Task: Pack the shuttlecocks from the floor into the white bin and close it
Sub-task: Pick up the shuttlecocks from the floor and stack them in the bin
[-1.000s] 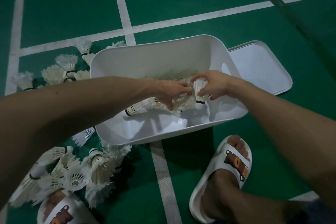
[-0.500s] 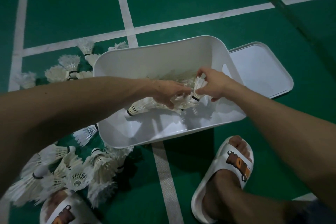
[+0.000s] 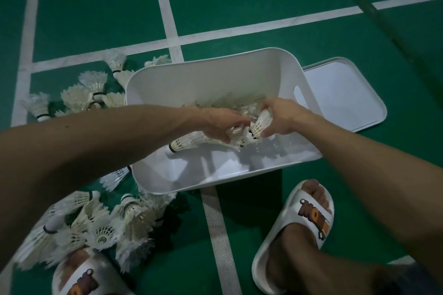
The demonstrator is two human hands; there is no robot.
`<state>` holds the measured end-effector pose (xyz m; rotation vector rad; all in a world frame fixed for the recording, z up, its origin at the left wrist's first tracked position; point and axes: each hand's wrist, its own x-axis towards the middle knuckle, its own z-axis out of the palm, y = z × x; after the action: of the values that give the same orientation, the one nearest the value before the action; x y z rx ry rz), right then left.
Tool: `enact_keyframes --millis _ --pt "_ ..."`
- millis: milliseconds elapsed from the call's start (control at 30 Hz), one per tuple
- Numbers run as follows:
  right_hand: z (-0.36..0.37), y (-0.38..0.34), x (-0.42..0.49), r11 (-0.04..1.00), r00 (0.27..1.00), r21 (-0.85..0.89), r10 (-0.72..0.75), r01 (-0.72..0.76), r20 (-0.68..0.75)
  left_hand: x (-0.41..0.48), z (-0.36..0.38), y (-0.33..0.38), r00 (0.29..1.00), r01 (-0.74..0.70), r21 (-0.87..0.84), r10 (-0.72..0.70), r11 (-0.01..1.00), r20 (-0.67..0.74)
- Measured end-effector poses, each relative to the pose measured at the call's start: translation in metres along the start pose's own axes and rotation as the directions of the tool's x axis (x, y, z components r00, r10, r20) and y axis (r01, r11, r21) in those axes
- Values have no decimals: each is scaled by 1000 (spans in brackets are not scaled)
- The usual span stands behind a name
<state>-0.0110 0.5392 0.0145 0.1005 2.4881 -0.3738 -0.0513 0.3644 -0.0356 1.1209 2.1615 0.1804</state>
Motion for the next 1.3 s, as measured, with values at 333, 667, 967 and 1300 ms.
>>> enact_keyframes --millis 333,667,967,1300 --pt "22 -1 8 992 999 -125 16 -21 -40 -13 7 -2 996 -37 -31 34 999 -87" --pt "18 4 15 998 998 -16 59 -59 15 -57 0 -23 980 93 32 -85 995 -178" --pt "23 9 20 983 961 -105 -122 152 250 -54 10 -11 999 -43 512 44 858 11" --pt "30 11 21 949 971 -255 -135 184 197 -30 12 -3 999 7 369 -26 929 45"
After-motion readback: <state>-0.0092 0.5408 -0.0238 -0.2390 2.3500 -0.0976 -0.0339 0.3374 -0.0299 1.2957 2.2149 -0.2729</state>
